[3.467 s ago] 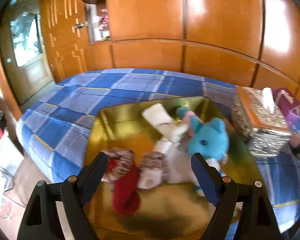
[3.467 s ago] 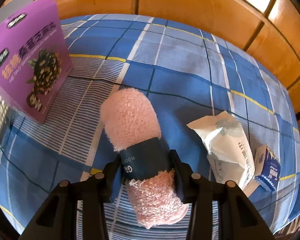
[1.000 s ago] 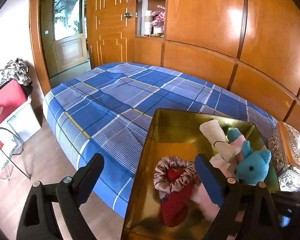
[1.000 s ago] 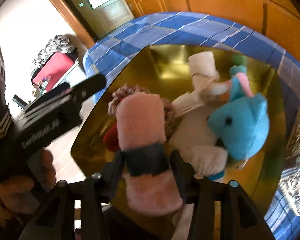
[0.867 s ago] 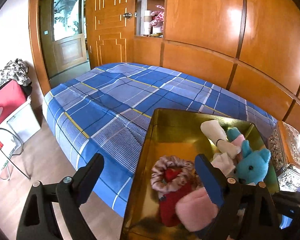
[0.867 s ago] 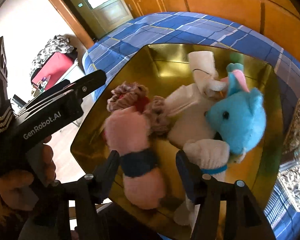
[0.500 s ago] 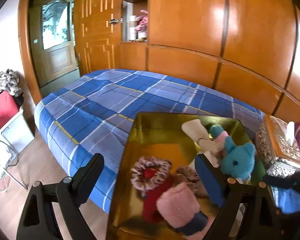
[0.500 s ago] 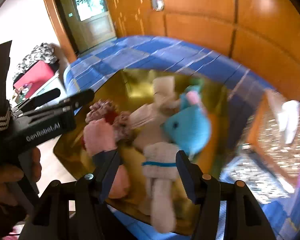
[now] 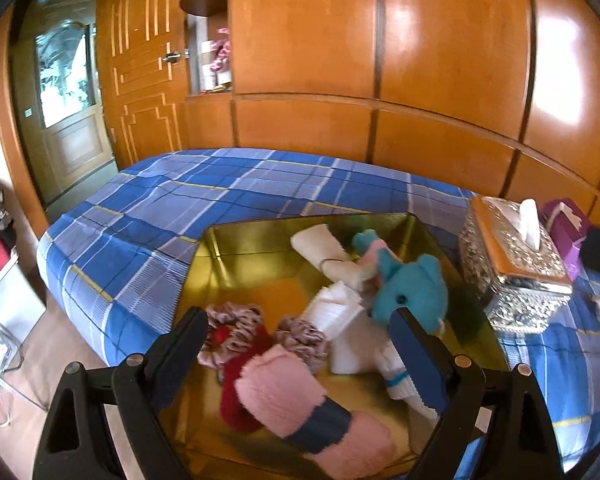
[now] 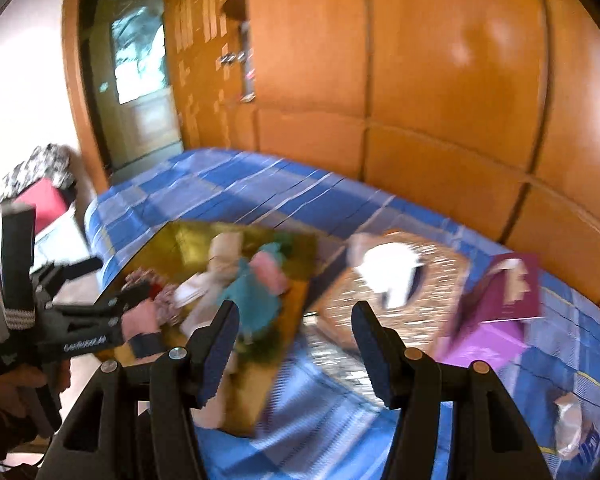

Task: Organize soft objects
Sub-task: 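Carry the pink towel roll with the right tool and drop it in the tray, then move both tools to the bed and grasp the blue Tempo pack with the right tool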

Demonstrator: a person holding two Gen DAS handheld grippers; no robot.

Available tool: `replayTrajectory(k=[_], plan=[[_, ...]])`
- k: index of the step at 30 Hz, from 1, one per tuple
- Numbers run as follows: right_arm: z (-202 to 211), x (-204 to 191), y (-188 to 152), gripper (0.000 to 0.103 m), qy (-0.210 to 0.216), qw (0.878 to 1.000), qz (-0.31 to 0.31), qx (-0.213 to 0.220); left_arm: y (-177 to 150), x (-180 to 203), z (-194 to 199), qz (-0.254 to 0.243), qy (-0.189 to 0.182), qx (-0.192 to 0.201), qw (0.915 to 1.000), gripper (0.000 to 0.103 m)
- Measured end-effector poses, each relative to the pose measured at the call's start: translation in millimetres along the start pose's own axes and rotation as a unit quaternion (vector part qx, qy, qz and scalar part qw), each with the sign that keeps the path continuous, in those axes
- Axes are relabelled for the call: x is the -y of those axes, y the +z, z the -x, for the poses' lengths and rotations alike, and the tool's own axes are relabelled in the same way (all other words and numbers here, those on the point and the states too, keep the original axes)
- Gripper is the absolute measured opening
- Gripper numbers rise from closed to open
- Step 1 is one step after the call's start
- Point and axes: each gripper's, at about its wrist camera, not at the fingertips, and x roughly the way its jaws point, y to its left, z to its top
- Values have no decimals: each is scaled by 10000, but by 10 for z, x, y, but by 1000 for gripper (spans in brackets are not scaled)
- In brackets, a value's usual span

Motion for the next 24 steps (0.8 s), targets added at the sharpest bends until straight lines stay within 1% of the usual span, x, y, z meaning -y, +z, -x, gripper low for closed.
replayTrajectory(k=[3, 5, 7, 10, 14, 17, 19, 21, 23, 24], plan=[[177, 269, -19, 59, -284, 9991, -218, 236, -18, 88, 15, -93, -96, -5, 9999, 92], [274, 499, -45, 59, -544, 9972, -411, 311, -34, 146, 21, -168, -146, -11, 9998, 92], [346, 735, -83, 59, -779, 9944, -643, 319, -47, 185, 25, -210, -205, -32, 9996, 92], [428, 1146, -179, 59, -1105, 9870, -1135, 259, -61, 251, 35, -296, -260, -35, 9992, 92], [565, 1655, -350, 59, -1531, 9714, -1803, 227, -73, 348, 58, -432, -334, -31, 9985, 92], [713, 2071, -519, 59, -1936, 9537, -2297, 164, -65, 386, 59, -437, -450, -59, 9980, 92], [838, 2328, -639, 59, -2076, 9439, -2566, 126, -54, 433, 68, -458, -619, -105, 9970, 92], [993, 2615, -774, 59, -2300, 9296, -2879, 80, -47, 496, 93, -523, -766, -103, 9956, 92], [1121, 2858, -886, 59, -2396, 9183, -3152, 49, -34, 578, 101, -575, -1019, -157, 9930, 92], [1195, 3022, -961, 59, -2468, 9101, -3330, 0, -35, 624, 108, -614, -1091, -172, 9920, 92]])
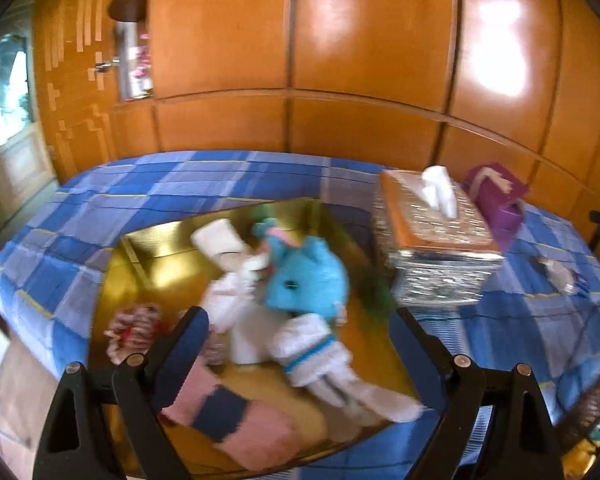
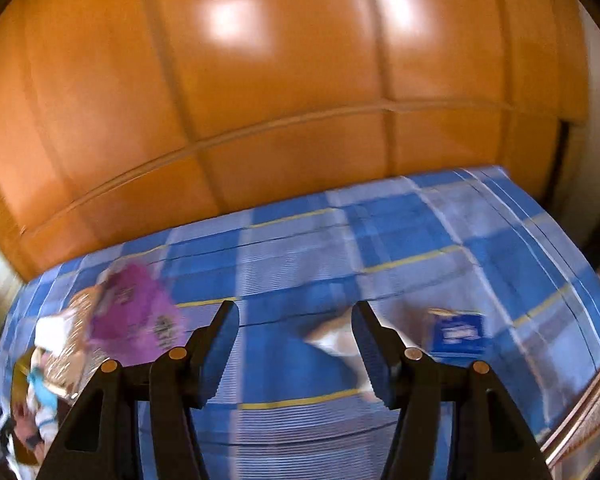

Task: Organize soft objects
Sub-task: 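Move both tools to the bed and grasp the blue Tempo pack with the right tool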

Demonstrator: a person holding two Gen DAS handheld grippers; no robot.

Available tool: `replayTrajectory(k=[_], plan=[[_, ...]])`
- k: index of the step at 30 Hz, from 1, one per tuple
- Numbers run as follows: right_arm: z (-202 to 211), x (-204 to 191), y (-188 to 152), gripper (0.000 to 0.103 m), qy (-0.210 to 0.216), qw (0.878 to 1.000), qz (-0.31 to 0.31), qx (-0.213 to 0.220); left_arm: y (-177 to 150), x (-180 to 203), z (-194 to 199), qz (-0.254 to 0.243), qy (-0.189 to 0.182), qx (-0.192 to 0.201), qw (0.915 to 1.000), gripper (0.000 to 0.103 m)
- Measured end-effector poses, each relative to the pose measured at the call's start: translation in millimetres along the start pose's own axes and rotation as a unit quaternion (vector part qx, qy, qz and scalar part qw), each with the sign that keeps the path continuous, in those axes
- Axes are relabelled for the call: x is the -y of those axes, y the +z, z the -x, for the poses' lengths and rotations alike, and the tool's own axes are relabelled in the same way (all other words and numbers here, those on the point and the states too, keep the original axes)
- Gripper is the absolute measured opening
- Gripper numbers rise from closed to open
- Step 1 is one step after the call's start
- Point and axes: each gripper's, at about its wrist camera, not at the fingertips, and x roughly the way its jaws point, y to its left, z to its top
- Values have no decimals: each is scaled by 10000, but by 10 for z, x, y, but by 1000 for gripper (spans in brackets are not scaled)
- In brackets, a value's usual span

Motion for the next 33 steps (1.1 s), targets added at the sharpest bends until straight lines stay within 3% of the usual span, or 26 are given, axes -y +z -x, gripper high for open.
replayTrajectory(k=[7, 12, 16, 19, 24, 28, 33], plan=[[-356, 701, 150, 59, -680, 9950, -305, -664, 31, 459, -22, -548, -700, -109, 9960, 92], [-867, 880, 157, 59, -960, 9790, 67, -1797, 31, 795, -32, -1028, -1242, -238, 9866, 92], [-904, 1174, 120, 59, -690, 9693, -864, -2195, 12, 959, -65, -1191, -1415, -336, 9822, 92], [-900, 1352, -1, 60, -303, 9517, -1690, -2544, 0, 1033, -115, -1233, -1478, -419, 9804, 92], [-995, 1556, -152, 69, -170, 9350, -2406, -2599, -3, 1133, -164, -1352, -1541, -501, 9775, 92], [-1100, 1723, -136, 69, -471, 9281, -2875, -2320, -1, 1225, -167, -1458, -1595, -522, 9750, 92], [-1201, 1779, 19, 69, -557, 9315, -2938, -2071, -12, 1359, -223, -1629, -1633, -625, 9710, 92]])
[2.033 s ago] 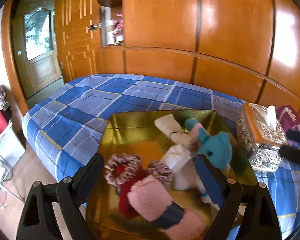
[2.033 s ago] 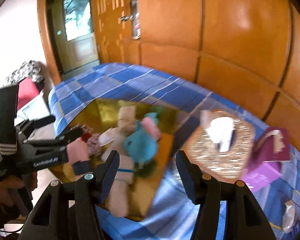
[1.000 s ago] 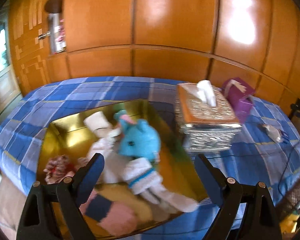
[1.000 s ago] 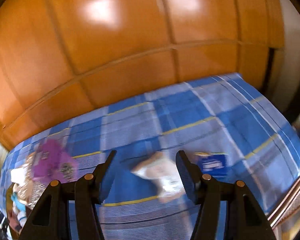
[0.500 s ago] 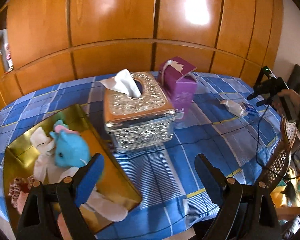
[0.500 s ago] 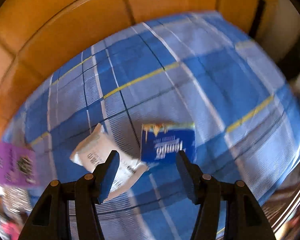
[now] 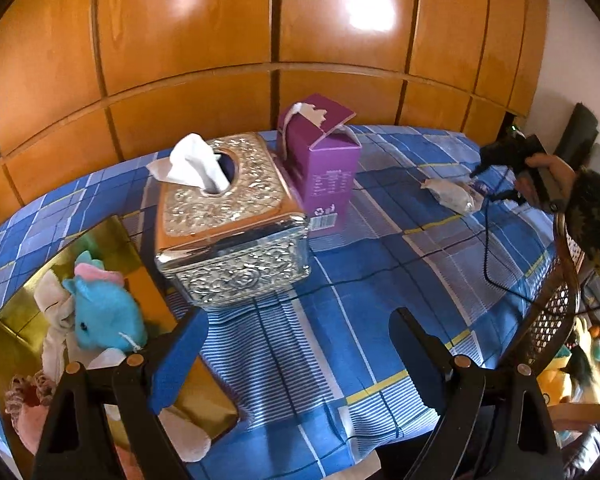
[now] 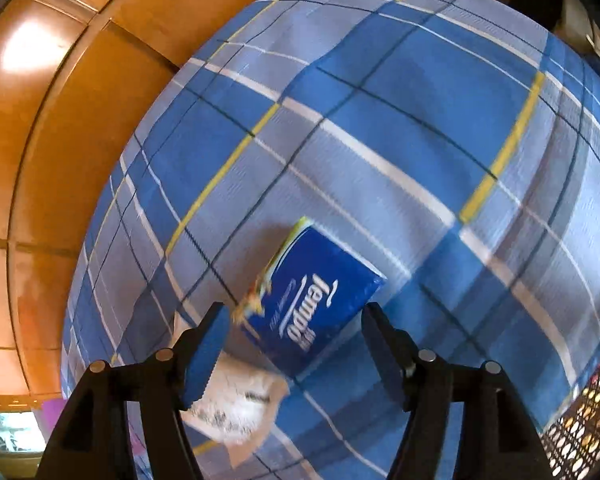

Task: Organize soft objects
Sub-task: 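Move both tools to the bed and grasp the blue Tempo pack with the right tool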

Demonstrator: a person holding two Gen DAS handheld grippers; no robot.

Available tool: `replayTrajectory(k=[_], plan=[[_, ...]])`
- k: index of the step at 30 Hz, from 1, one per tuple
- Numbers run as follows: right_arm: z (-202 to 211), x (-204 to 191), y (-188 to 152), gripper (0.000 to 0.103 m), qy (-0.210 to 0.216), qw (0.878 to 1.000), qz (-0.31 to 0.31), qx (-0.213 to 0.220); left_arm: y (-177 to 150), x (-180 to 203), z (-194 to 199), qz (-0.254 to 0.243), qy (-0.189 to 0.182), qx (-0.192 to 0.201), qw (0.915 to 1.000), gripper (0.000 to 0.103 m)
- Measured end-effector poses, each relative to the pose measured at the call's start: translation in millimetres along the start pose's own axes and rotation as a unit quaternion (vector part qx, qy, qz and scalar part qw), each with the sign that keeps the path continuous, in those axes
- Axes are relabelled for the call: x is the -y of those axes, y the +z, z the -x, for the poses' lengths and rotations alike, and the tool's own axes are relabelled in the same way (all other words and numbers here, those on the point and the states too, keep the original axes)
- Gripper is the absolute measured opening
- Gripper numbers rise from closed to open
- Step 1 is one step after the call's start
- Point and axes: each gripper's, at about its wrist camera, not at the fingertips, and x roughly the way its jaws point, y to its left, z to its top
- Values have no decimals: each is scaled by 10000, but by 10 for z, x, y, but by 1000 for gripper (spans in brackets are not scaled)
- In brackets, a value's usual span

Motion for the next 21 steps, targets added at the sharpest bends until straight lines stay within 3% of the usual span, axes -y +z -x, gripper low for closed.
replayTrajectory(k=[6, 8, 10, 11, 15, 18, 21], plan=[[-114, -217, 159, 69, -685, 9958, 576, 192, 71, 147, -112, -216, -96, -144, 9996, 92], [-202, -334, 111, 69, -1019, 9883, 1136, 66, 110, 212, -159, -309, -141, -190, 9992, 92], [-256, -418, 7, 58, -1336, 9759, 1718, 125, 148, 265, -206, -373, -210, -228, 9988, 92], [-247, -450, -37, 58, -1424, 9712, 1898, 216, 171, 293, -233, -405, -236, -253, 9986, 92], [-116, -392, -122, 57, -1359, 9687, 2015, 512, 279, 440, -341, -548, -387, -368, 9971, 92], [-147, -404, -172, 57, -1112, 9689, 2192, 290, 367, 564, -451, -664, -422, -462, 9958, 92], [-210, -633, -323, 57, -1028, 9535, 2833, 93, 427, 672, -533, -736, -487, -507, 9948, 92]])
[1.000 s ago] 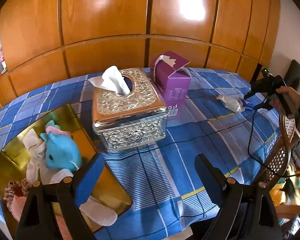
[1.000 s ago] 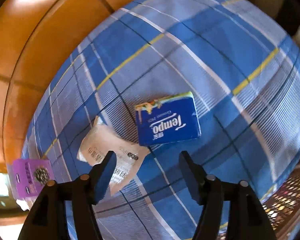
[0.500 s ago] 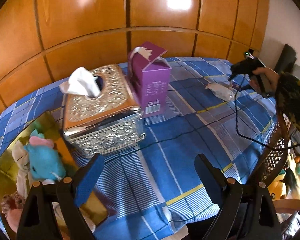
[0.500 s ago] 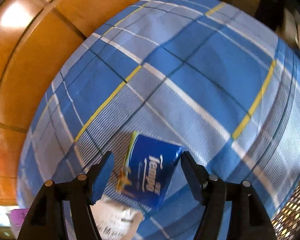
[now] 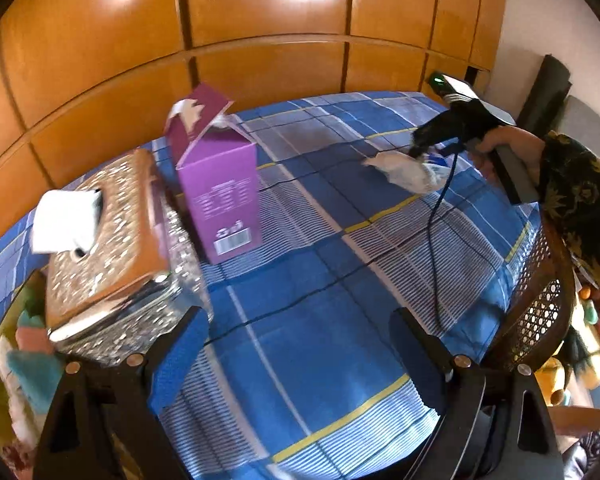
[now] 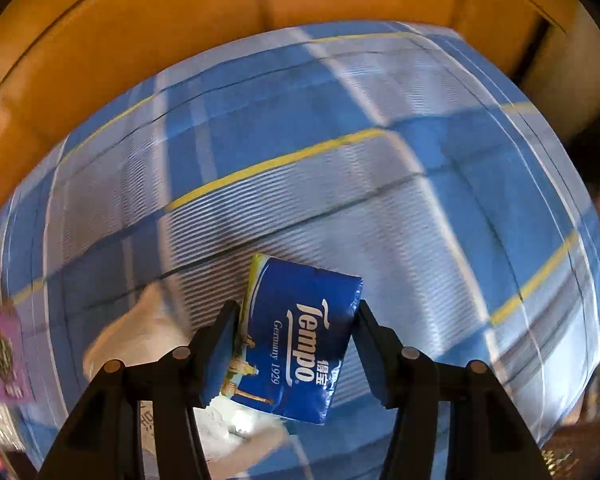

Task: Organize soft objects
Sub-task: 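Move both tools to the bed and grasp the blue Tempo pack with the right tool, then grasp the white wipes pack with the left tool while the right tool holds the Tempo pack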

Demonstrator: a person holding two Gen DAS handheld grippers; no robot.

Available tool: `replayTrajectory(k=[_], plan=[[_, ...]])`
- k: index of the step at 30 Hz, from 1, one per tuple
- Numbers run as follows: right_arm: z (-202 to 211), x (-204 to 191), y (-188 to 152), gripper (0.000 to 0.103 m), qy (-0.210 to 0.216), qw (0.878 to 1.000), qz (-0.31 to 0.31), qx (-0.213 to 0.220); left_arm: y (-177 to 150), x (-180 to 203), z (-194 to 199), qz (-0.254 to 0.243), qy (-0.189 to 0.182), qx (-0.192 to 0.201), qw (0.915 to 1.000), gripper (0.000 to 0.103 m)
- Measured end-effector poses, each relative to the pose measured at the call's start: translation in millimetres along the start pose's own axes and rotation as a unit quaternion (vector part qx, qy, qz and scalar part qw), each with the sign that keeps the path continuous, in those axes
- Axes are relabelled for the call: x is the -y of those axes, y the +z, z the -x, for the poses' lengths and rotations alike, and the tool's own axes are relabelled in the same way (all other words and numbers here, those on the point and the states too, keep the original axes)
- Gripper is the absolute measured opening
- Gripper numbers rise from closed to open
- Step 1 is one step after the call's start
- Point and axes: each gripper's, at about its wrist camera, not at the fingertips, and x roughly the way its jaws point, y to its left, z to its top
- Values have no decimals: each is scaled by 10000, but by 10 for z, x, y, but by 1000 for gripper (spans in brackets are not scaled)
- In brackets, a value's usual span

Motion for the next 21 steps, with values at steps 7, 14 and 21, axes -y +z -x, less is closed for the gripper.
replayTrajectory(k=[7, 14, 21], plan=[[113, -326, -112, 57, 491, 9972, 555, 71, 182, 12, -256, 405, -160, -339, 9985, 92], [335, 192, -96, 57, 221, 9961, -603, 611, 504, 187, -604, 563, -212, -502, 9969, 92], [140, 198, 2, 57, 110, 9972, -705, 216, 982, 546, -1069, 505, -316, -654, 9961, 92]])
